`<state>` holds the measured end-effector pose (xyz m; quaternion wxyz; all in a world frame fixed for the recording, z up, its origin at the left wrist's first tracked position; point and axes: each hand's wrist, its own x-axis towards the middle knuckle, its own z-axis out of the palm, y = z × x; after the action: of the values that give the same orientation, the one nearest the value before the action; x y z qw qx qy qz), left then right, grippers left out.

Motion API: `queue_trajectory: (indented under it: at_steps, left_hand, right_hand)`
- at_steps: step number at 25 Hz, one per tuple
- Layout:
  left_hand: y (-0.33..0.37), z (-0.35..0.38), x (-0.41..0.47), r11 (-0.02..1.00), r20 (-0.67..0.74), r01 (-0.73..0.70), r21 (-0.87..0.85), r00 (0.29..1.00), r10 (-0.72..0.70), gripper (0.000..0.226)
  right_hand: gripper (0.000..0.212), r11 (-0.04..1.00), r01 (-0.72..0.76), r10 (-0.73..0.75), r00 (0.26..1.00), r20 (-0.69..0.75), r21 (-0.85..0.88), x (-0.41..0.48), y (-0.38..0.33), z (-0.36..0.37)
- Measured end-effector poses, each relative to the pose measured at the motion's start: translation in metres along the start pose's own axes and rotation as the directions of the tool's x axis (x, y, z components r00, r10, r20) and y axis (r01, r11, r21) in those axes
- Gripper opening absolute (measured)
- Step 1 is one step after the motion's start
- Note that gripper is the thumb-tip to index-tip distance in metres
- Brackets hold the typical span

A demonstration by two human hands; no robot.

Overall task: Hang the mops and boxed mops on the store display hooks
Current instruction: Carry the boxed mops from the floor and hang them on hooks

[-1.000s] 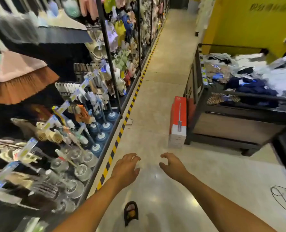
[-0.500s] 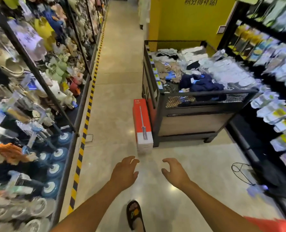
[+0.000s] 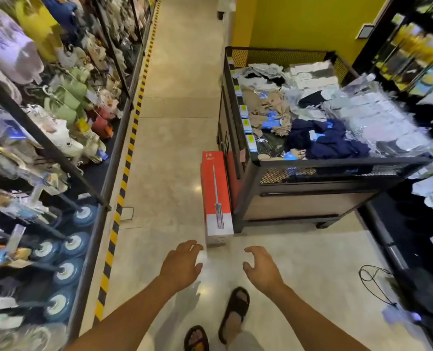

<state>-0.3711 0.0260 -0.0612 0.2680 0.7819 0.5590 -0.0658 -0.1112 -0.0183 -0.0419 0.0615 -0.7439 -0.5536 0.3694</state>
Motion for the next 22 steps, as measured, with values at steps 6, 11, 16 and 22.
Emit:
queue_trajectory:
  at_steps: [6, 11, 16, 22]
  left_hand:
    - [-0.019, 0.0, 0.081, 0.993, 0.073, 0.107, -0.04, 0.992, -0.104, 0.054]
    - [-0.028, 0.007, 0.143, 0.971, 0.145, 0.217, -0.104, 0.969, -0.201, 0.058]
    - [-0.043, 0.032, 0.195, 0.933, 0.215, 0.308, -0.187, 0.94, -0.267, 0.055]
    - [-0.077, 0.085, 0.25, 0.885, 0.334, 0.392, -0.253, 0.894, -0.3, 0.05]
  right_hand:
    - [0.045, 1.0, -0.013, 0.011, 0.997, 0.082, 0.026, 0.106, 0.008, -0.005]
    - [0.044, 0.998, -0.047, 0.041, 0.987, 0.157, 0.036, 0.184, 0.014, -0.013]
    - [0.045, 0.998, -0.052, 0.056, 0.97, 0.237, -0.021, 0.25, 0.027, -0.007]
    - [0.045, 0.993, -0.099, 0.112, 0.945, 0.308, -0.057, 0.313, 0.047, 0.043]
